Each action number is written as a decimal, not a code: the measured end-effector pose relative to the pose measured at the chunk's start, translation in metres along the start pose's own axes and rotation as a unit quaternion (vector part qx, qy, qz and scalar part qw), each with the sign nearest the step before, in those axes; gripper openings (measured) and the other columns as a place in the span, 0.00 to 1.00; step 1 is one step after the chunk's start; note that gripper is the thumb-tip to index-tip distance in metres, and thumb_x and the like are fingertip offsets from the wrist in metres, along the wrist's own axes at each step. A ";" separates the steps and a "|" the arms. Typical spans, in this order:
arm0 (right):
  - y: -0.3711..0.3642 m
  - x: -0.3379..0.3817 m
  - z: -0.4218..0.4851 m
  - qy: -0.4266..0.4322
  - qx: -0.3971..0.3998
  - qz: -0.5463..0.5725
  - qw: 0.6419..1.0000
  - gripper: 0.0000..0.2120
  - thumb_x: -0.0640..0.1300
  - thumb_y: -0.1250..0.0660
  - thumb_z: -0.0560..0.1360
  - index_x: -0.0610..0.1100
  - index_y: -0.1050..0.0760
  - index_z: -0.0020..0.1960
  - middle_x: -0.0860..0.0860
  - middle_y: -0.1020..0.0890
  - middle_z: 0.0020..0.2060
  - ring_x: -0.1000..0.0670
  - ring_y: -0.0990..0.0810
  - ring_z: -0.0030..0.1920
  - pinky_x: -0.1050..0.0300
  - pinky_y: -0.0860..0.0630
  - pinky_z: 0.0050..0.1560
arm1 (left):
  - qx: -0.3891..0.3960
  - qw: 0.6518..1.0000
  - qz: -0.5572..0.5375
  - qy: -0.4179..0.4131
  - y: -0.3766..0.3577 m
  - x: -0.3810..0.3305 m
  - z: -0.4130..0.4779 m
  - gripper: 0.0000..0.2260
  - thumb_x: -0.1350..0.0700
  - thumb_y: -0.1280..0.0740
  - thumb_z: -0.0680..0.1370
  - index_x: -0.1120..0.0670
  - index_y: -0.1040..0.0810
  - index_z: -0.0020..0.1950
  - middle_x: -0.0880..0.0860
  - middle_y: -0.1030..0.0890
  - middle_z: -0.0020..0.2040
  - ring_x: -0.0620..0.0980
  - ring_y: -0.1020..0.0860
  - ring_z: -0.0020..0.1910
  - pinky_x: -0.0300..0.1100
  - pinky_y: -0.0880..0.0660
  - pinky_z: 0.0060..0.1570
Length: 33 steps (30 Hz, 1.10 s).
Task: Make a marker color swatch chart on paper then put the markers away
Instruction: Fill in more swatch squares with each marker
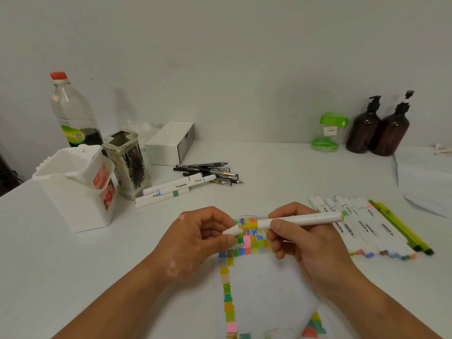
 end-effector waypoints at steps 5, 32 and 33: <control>-0.012 -0.003 -0.004 -0.006 0.018 -0.037 0.999 0.01 0.42 0.27 0.70 0.46 0.17 0.41 0.39 0.16 0.34 0.46 0.18 0.33 0.58 0.22 0.32 | 0.006 1.000 0.000 -0.021 -0.008 -0.008 -0.004 0.10 0.55 0.24 0.68 0.50 0.15 0.48 0.52 0.13 0.46 0.52 0.15 0.44 0.40 0.19 0.46; 0.015 0.005 0.001 -0.021 -0.022 -0.456 0.890 0.06 0.51 0.23 0.68 0.59 0.19 0.41 0.65 0.17 0.33 0.63 0.22 0.32 0.70 0.29 0.35 | -0.054 0.945 0.321 -0.043 0.009 0.007 0.008 0.17 0.43 0.26 0.73 0.35 0.24 0.61 0.32 0.23 0.51 0.36 0.25 0.53 0.26 0.28 0.46; 0.028 0.014 0.004 -0.006 -0.070 -0.484 0.872 0.06 0.51 0.24 0.68 0.59 0.20 0.40 0.65 0.18 0.33 0.63 0.22 0.34 0.71 0.29 0.34 | -0.053 0.931 0.360 -0.039 0.011 0.010 0.010 0.19 0.40 0.27 0.73 0.36 0.24 0.62 0.31 0.25 0.51 0.36 0.26 0.53 0.26 0.30 0.46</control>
Point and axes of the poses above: each hand's wrist, its own z-axis towards the middle knuckle, its own y-axis out of the back of the hand, x = y × z, the point moved 10 cm from there along z, towards the middle knuckle
